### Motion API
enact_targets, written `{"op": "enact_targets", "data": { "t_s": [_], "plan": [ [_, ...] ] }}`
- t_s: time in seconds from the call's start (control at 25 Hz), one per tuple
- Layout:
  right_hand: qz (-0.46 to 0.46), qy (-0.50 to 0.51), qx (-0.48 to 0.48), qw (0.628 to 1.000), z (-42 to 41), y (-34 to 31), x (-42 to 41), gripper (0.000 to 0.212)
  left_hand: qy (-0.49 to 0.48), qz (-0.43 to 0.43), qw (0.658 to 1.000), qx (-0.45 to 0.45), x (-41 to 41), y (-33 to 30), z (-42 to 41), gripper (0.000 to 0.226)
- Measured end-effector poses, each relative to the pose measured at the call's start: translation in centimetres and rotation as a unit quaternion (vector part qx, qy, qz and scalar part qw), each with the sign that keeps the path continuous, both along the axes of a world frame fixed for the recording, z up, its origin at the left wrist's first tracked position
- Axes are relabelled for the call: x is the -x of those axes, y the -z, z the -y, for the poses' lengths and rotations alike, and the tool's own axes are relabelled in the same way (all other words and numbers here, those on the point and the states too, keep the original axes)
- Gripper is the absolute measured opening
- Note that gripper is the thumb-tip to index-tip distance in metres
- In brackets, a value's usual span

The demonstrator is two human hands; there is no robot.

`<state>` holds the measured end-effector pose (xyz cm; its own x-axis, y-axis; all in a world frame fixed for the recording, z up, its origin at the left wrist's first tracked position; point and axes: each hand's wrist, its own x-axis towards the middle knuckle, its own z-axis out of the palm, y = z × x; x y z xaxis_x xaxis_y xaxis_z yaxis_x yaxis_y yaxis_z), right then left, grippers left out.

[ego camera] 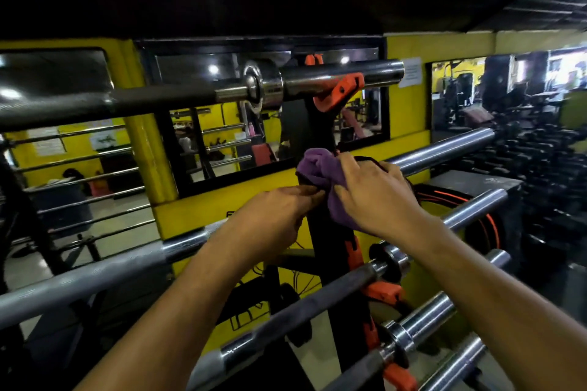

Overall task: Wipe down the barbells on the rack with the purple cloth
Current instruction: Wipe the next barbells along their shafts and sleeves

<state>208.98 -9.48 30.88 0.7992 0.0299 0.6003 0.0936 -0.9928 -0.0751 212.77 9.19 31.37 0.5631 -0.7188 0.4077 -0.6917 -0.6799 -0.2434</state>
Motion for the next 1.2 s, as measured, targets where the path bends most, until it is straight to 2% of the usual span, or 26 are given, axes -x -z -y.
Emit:
{"op": "enact_targets", "data": {
  "t_s": [0.16,0.24,0.4,0.44,0.52,0.6,0.64,0.68,0.76,0.84,0.96,1.04,1.12,1.2],
  "plan": [
    [-0.037,0.046,-0.002,0.998,-1.7,-0.8,2.1,0.039,0.036,-0.006,0.999,-0.027,1.4,0.0,-2.1,0.068],
    [-0.087,0.081,0.017,0.993,-2.0,-2.1,2.4,0.035,0.048,-0.007,0.998,-0.038,2.7,-0.6,-3.8,0.066],
    [-0.182,0.043,-0.020,0.982,-0.9,-6.0,1.5,0.037,0.064,-0.005,0.998,-0.017,5.1,-1.6,-9.8,0.057],
    [-0.159,0.034,-0.046,0.986,-0.6,-6.6,1.7,0.039,0.066,-0.004,0.998,-0.002,5.7,-1.8,-11.9,0.058],
    [-0.023,0.025,-0.135,0.990,-0.3,-6.7,2.9,0.039,0.071,-0.007,0.997,0.021,6.3,-1.7,-16.1,0.056],
    [0.144,-0.027,-0.234,0.961,-2.6,-5.4,4.5,0.037,0.070,-0.012,0.997,0.031,6.7,-1.3,-19.4,0.049],
    [0.192,-0.064,-0.253,0.946,-4.5,-4.1,4.8,0.038,0.065,-0.018,0.997,0.027,6.8,-1.2,-20.4,0.046],
    [0.208,-0.093,-0.244,0.943,-6.5,-2.6,4.5,0.041,0.061,-0.021,0.998,0.022,6.7,-1.0,-21.1,0.045],
    [0.150,-0.138,-0.208,0.957,-10.7,0.9,2.9,0.051,0.050,-0.025,0.998,0.016,6.6,-0.8,-21.5,0.049],
    [0.118,-0.135,-0.192,0.965,-14.0,4.4,1.1,0.057,0.033,-0.032,0.999,0.017,6.7,-0.8,-21.4,0.049],
    [0.185,-0.132,-0.255,0.940,-17.3,5.6,0.8,0.039,0.047,-0.024,0.999,0.015,6.7,-1.0,-21.6,0.049],
    [0.211,-0.165,-0.211,0.940,-17.7,5.9,0.7,0.034,0.068,-0.023,0.997,0.012,6.7,-1.2,-22.1,0.051],
    [0.223,-0.206,-0.131,0.944,-16.5,5.8,0.1,0.042,0.088,-0.021,0.996,0.011,6.3,-1.1,-22.8,0.052],
    [0.226,-0.197,-0.089,0.950,-13.8,5.0,-1.3,0.045,0.086,-0.029,0.996,0.020,6.2,-1.0,-23.1,0.054]
  ]
}}
